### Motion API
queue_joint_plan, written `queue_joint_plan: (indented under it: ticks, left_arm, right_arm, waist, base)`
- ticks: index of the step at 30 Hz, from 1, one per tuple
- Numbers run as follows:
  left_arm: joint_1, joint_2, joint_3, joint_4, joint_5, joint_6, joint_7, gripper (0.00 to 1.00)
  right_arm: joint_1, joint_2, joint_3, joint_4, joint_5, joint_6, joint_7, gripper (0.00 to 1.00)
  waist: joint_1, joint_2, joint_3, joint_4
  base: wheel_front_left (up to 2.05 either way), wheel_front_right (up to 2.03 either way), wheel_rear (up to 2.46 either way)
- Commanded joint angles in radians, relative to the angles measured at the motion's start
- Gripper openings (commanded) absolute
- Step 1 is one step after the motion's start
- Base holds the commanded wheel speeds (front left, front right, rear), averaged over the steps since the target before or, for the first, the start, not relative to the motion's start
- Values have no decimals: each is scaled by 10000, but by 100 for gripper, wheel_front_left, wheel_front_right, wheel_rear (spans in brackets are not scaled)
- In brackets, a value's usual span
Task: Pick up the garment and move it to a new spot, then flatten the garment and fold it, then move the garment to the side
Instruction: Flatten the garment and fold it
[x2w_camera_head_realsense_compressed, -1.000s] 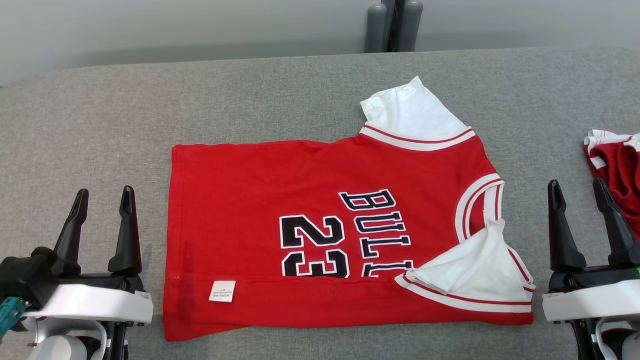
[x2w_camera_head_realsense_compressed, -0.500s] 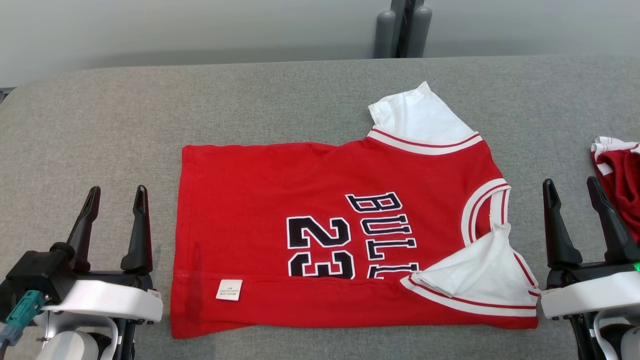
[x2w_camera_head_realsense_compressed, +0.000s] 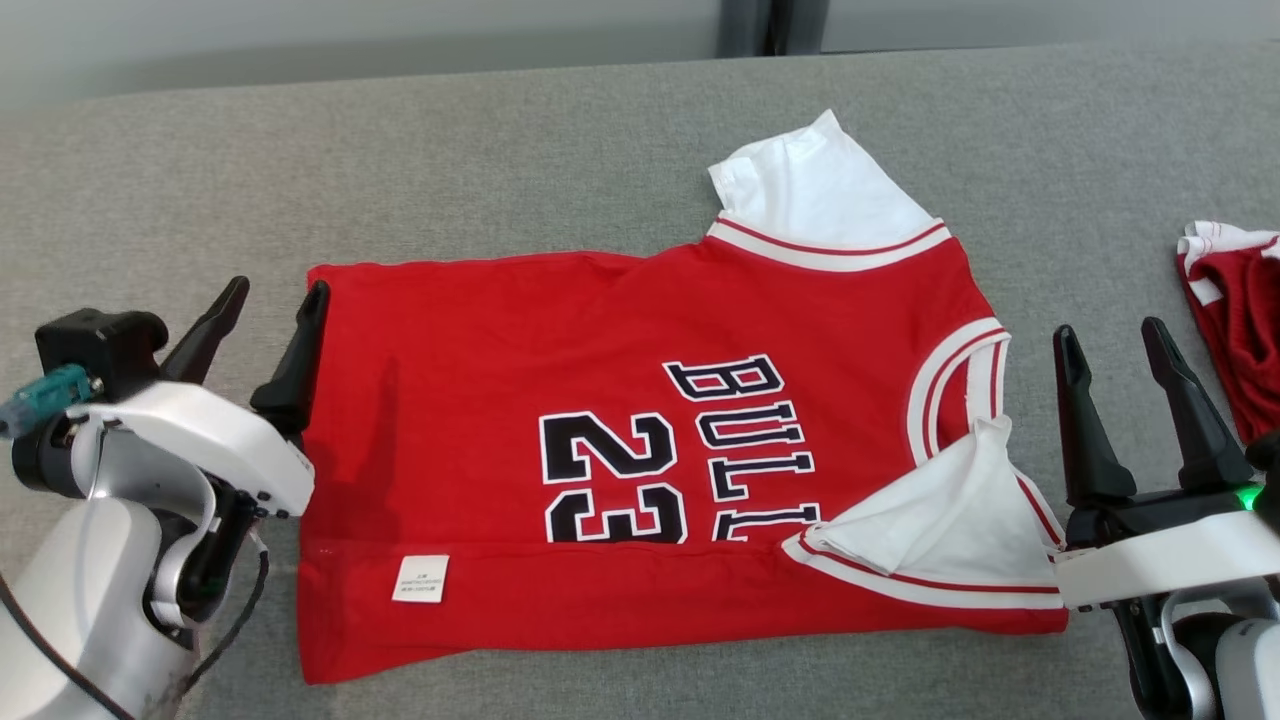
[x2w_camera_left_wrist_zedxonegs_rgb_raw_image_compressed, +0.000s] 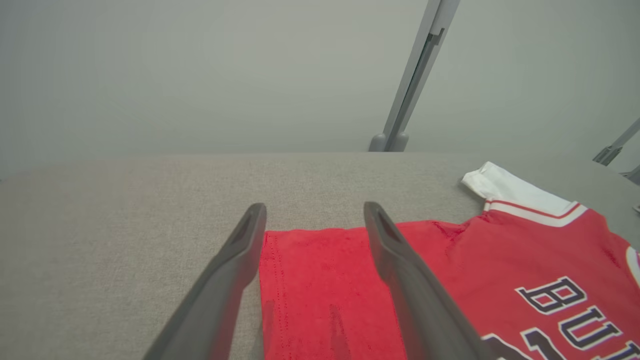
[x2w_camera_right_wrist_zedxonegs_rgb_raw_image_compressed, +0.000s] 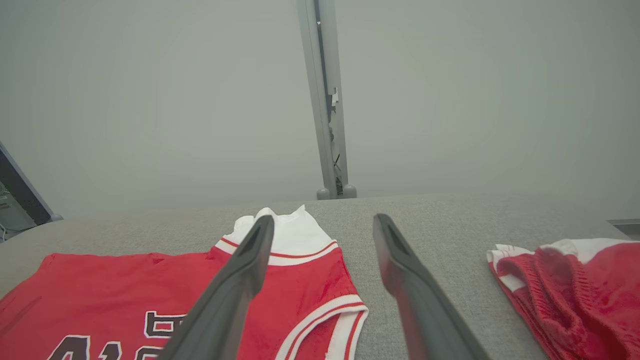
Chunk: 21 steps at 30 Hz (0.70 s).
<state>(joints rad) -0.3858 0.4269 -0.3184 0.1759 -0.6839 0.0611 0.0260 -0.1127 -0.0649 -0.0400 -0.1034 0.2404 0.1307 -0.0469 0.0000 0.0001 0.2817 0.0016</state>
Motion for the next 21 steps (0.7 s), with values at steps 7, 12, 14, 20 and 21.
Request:
queue_joint_plan:
  ticks: [7,12,14,20,21]
  left_arm:
    - [-1813,176,-113,2967,-771,-1174,1184,100]
    - [-2613,164,-138,4488,-1021,-1591,1302,100]
    - [-2796,124,-178,4916,-1150,-1693,1336,100]
    - [-3180,89,-503,5720,-1460,-1912,1120,0]
    - [-3227,78,-581,5800,-1495,-1928,1061,0]
  right_arm:
    - [-499,15,260,369,127,1,-353,100]
    - [-709,32,348,599,168,1,-509,100]
    - [-724,39,404,708,176,1,-568,100]
    - [-935,-106,357,948,264,1,-597,100]
    - [-970,-125,355,995,267,1,-575,100]
  waist:
    - [0,-1,902,-689]
    - [0,-1,1181,-896]
    - [0,-1,1224,-948]
    - [0,-1,1311,-935]
    - [0,-1,1324,-920]
  base:
    - [0,0,0]
    - [0,0,0]
    - [0,0,0]
    - [0,0,0]
    - [0,0,0]
